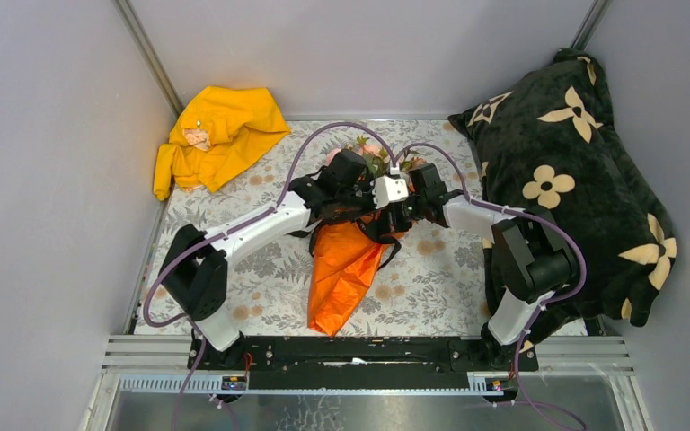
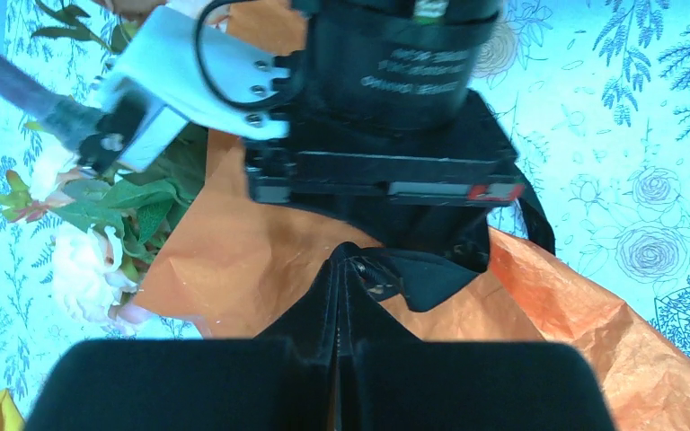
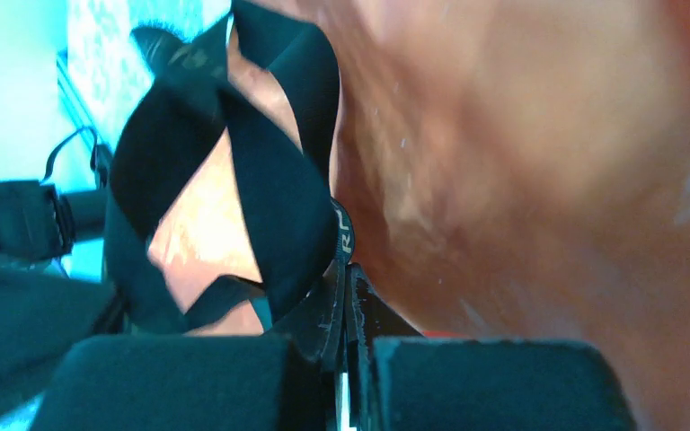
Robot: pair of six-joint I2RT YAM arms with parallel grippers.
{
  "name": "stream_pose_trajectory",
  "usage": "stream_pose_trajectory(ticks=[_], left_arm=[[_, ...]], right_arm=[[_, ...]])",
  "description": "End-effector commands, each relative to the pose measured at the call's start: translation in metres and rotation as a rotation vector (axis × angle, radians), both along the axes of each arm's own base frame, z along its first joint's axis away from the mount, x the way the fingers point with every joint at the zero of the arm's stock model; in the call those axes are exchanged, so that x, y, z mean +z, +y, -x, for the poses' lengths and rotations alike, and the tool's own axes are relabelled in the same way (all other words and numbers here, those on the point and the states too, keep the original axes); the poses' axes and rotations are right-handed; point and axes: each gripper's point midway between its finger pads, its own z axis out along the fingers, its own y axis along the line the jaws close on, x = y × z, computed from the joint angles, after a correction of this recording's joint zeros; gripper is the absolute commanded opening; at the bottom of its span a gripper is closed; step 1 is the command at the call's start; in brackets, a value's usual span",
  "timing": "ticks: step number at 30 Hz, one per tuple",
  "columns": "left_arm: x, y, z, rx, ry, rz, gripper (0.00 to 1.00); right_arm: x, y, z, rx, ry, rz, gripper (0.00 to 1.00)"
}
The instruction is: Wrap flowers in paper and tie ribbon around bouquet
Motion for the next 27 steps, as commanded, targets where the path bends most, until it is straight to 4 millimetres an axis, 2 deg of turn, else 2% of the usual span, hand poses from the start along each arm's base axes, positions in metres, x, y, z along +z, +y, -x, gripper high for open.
stream_pose_trajectory(ticks=[1,9,16,19,24,27], left_arm=[[-0.007,0.003,-0.017,0.069,0.014,0.023,0.00],[-0.043,0.005,-0.043,0.155,0.047,0.022,0.00],[-0.076,0.021,-0.062,0.226,0.093,0.008,0.00],[-0.090,0.025,-0.063,0.237,0.114,-0.001,0.00],[-0.107,0.028,-0.059,0.248,0.174,0.001,0.00],[-0.114,0.030,-0.054,0.251,0.213,0.013,0.00]], right_arm=[[0.003,0.002,0.028,0.122,0.033,-0.030,0.03],[0.007,-0.003,0.014,0.060,0.046,0.028,0.23],[0.005,-0.029,0.000,-0.080,0.085,0.127,0.35],[0.007,-0.038,-0.004,-0.131,0.094,0.157,0.36],[0.010,-0.063,-0.016,-0.266,0.085,0.244,0.32],[0.028,-0.068,-0.021,-0.300,0.007,0.236,0.31]])
